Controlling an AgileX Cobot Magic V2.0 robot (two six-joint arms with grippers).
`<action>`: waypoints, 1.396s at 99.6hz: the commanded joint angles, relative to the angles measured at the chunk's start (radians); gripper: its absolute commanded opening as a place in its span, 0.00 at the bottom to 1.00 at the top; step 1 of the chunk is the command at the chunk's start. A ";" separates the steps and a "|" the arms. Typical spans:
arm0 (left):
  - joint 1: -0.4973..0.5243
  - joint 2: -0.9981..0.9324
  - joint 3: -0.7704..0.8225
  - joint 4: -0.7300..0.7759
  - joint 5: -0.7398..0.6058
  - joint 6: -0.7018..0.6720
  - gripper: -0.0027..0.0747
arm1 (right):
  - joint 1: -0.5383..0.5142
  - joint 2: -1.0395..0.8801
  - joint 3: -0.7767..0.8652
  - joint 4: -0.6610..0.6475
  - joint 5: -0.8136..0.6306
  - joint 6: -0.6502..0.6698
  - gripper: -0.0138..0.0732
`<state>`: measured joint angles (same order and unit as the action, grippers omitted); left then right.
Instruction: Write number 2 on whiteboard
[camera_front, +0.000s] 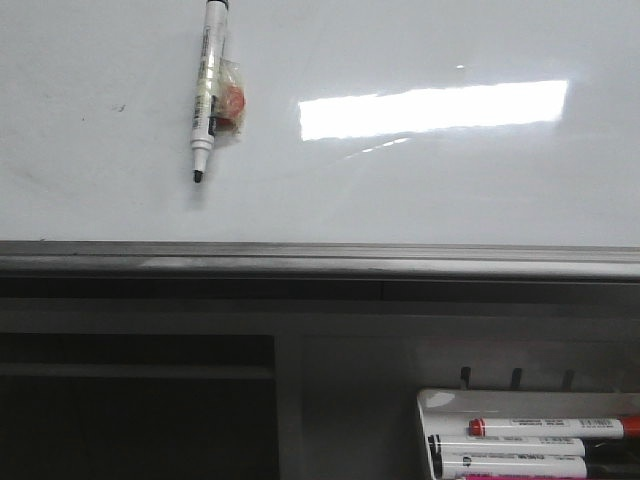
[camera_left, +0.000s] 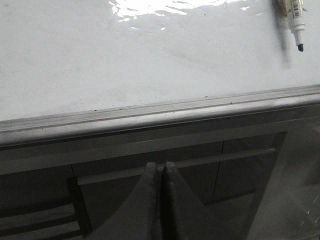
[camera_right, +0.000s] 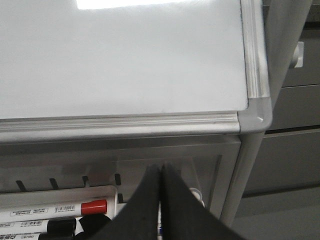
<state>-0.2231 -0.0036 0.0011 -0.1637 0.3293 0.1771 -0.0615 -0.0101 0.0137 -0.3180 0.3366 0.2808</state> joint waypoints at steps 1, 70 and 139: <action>-0.005 -0.028 0.011 -0.010 -0.059 -0.001 0.01 | -0.001 -0.019 0.025 -0.007 -0.035 0.000 0.08; -0.005 -0.028 0.000 -0.946 -0.292 -0.001 0.01 | -0.001 -0.019 0.019 0.075 -0.729 0.334 0.08; -0.011 0.767 -0.736 -0.517 0.210 0.298 0.78 | 0.267 0.322 -0.356 0.075 -0.270 0.394 0.63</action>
<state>-0.2231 0.6588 -0.6504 -0.5352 0.5766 0.3944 0.1392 0.2435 -0.2972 -0.2239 0.1243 0.6768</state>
